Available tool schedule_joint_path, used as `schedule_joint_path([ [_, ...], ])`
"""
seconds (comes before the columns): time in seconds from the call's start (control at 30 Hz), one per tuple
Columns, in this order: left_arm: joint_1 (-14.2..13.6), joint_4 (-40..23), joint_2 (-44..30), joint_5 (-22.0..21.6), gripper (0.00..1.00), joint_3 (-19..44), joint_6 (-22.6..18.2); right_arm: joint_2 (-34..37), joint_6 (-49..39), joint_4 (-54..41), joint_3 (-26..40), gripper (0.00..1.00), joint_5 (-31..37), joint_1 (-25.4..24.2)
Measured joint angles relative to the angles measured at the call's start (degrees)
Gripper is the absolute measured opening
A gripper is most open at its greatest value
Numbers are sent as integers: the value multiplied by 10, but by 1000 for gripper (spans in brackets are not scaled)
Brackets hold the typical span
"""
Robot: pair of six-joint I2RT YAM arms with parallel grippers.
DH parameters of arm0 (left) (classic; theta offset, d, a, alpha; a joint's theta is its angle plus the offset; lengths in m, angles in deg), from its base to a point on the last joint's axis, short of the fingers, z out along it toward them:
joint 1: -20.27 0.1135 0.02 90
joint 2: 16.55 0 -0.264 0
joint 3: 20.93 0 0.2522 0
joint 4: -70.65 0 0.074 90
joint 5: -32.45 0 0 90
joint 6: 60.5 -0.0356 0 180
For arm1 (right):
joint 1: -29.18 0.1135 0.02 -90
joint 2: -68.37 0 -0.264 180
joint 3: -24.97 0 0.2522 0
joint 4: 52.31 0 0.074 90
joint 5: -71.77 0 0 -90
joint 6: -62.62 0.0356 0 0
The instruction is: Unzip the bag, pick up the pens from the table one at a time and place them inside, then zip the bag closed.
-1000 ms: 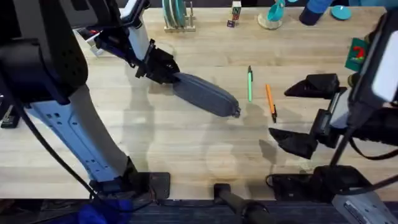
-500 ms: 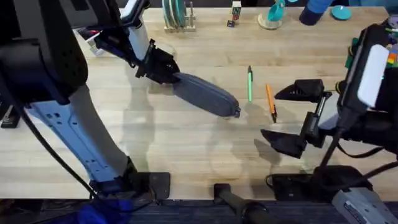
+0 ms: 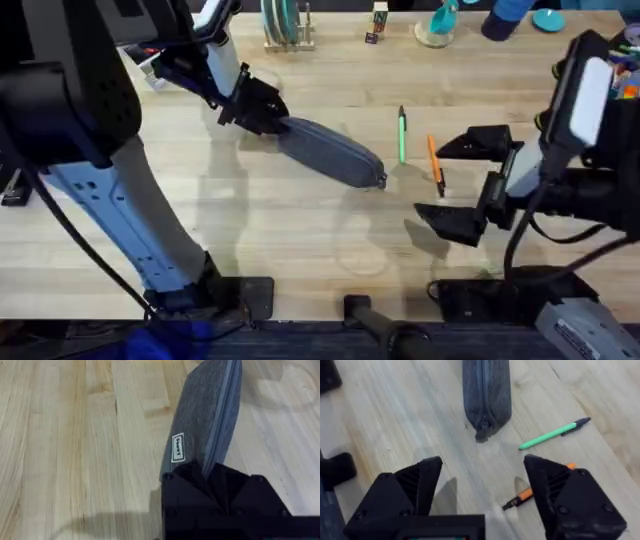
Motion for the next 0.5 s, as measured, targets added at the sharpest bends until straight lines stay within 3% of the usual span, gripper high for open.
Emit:
schedule_joint_path([
  [0.5, 0, 0, 0, 0, 42, 0, 0, 137, 43, 93, 0, 996, 4, 77],
])
